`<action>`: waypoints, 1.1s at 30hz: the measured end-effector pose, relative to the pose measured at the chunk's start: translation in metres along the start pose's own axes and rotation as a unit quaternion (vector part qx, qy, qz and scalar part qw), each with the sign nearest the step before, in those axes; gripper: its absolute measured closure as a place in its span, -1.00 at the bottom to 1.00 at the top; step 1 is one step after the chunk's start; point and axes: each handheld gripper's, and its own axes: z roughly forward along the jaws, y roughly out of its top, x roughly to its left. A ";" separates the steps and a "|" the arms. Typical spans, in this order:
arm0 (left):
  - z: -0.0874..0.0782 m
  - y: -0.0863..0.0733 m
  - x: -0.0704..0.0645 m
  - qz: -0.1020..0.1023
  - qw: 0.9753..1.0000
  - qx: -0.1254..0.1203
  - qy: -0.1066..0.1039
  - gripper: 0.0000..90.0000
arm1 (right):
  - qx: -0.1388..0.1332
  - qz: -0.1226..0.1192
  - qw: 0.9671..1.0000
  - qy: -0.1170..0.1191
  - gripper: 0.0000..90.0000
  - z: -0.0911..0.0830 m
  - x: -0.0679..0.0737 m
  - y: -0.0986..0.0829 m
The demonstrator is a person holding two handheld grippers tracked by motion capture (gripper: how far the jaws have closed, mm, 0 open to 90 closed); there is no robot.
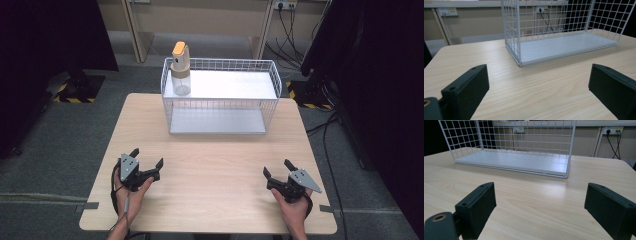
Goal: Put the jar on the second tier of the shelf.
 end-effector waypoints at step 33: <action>-0.003 -0.024 0.013 -0.007 1.000 0.021 0.022 -0.96 | 0.002 -0.001 1.000 0.001 -0.77 0.000 0.000 0.000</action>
